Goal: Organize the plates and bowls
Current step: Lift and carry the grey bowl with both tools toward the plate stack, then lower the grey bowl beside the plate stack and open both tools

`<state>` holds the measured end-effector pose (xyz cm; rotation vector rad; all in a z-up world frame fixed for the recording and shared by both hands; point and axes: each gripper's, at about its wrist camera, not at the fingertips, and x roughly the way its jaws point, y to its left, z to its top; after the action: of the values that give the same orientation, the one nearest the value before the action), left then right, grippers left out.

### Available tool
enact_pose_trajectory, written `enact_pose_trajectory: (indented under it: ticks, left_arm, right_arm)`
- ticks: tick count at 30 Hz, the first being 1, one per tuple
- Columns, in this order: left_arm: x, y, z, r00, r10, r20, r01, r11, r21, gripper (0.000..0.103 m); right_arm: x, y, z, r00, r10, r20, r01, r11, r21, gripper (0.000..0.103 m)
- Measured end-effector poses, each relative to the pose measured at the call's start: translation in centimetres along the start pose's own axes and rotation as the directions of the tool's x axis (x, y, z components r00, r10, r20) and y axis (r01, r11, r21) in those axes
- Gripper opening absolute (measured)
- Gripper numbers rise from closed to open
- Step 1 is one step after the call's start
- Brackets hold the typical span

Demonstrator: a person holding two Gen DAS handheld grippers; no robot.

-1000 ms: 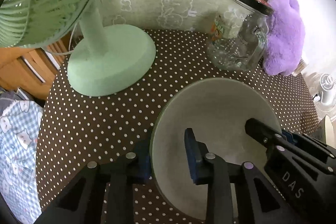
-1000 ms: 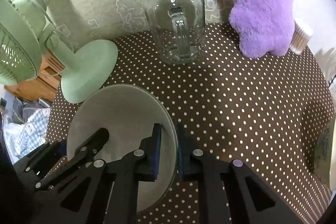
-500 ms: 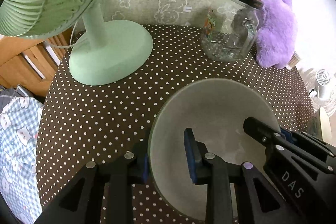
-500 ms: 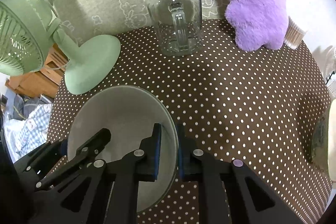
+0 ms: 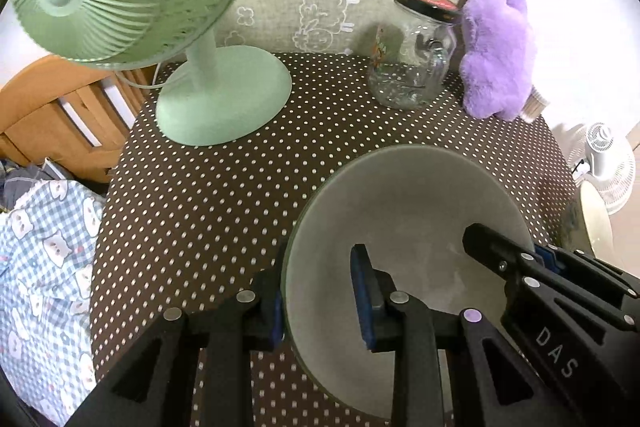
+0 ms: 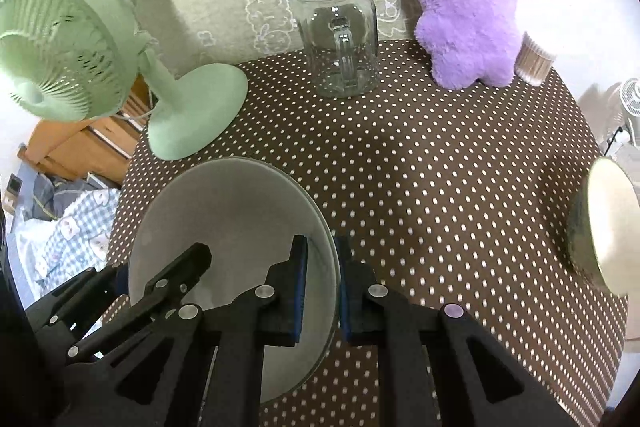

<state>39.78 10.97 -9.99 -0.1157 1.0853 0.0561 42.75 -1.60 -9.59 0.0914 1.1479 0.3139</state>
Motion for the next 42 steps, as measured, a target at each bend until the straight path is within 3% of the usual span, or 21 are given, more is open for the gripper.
enact_pose_trajectory:
  ticks: [22, 42]
  left_arm:
    - [-10.1, -0.6, -9.2, 1.0, -0.025, 0.015, 0.025, 0.999, 0.028, 0.028]
    - [-10.7, -0.7, -16.3, 0.993, -0.072, -0.089, 0.079, 0.994, 0.072, 0.028]
  right_arm:
    - [-9.8, 1.2, -10.1, 1.0, -0.002, 0.002, 0.002, 0.999, 0.043, 0.017]
    - [-11.4, 0.5, -19.0, 0.995, -0.064, -0.079, 0.069, 0.995, 0.067, 0.016]
